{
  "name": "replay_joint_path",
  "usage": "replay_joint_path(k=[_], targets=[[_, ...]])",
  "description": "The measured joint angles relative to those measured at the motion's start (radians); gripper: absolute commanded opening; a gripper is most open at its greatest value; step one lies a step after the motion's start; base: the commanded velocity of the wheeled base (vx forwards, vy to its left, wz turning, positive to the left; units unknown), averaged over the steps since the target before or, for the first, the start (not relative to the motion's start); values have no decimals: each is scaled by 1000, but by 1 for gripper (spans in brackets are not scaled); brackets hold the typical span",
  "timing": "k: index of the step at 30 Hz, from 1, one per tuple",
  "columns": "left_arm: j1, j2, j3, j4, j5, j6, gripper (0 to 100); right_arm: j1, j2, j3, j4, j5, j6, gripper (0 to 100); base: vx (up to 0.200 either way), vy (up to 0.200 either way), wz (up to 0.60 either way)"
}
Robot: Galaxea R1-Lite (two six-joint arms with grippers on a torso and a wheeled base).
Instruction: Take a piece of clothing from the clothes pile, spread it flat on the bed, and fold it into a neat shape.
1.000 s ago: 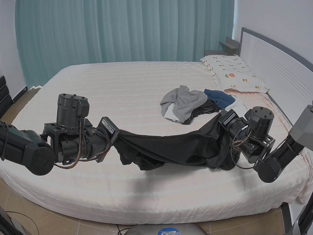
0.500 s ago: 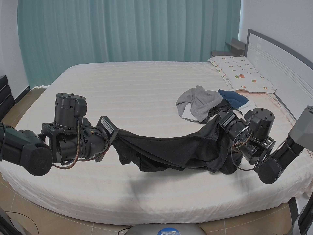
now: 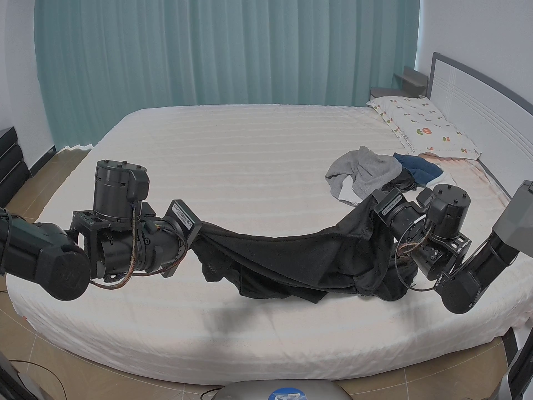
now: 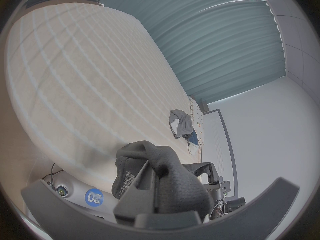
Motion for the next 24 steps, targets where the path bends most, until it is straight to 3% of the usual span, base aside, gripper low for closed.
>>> replay_joint_path(k=[12, 19, 24], targets=[[-1, 12, 1, -1, -2, -1, 0, 2, -13, 3, 1, 6, 0, 0, 0, 200, 0], [1, 15, -9, 0, 2, 2, 0, 1, -23, -3, 6, 73, -54, 0, 0, 0, 0], [-3, 15, 1, 7, 2, 2, 0, -4, -38, 26, 14, 85, -59, 0, 0, 0, 0]])
